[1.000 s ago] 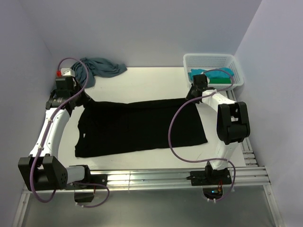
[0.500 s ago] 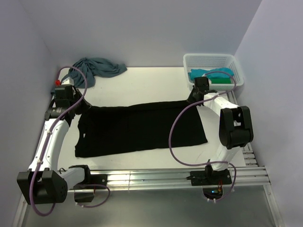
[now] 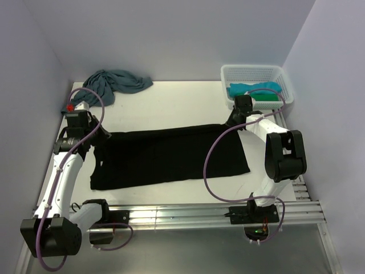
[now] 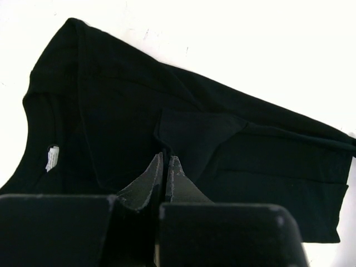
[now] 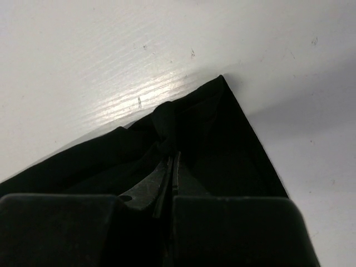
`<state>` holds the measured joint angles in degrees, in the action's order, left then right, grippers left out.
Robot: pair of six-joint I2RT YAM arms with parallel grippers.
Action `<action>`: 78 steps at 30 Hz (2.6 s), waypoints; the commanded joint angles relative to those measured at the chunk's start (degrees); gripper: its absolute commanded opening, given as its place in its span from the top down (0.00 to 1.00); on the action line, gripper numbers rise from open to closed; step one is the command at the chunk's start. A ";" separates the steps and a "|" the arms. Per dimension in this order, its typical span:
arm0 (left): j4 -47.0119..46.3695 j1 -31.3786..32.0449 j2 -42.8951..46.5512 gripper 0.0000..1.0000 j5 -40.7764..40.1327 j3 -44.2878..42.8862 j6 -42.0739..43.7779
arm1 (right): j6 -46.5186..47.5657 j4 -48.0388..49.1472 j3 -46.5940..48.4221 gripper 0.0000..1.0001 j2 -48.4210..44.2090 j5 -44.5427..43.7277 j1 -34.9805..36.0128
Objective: Roll the t-shirts
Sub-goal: Fold the tshirt
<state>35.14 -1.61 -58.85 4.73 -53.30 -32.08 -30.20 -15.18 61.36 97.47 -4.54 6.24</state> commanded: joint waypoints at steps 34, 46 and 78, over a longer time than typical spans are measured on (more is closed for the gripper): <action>3.80 0.64 9.98 0.99 3.97 6.63 -5.89 | -2.15 -1.61 -3.70 1.00 -2.81 -3.11 0.26; 8.81 0.90 10.77 0.84 2.56 7.15 -9.14 | -3.55 -3.89 -4.41 0.98 -1.67 -1.97 0.26; 3.10 0.11 -5.30 0.71 2.47 -2.42 -3.87 | -2.06 -6.18 4.38 0.27 2.19 -0.48 -5.80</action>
<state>40.93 -0.91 -62.26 7.09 -53.43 -37.95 -33.12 -21.58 62.96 97.93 -4.45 1.15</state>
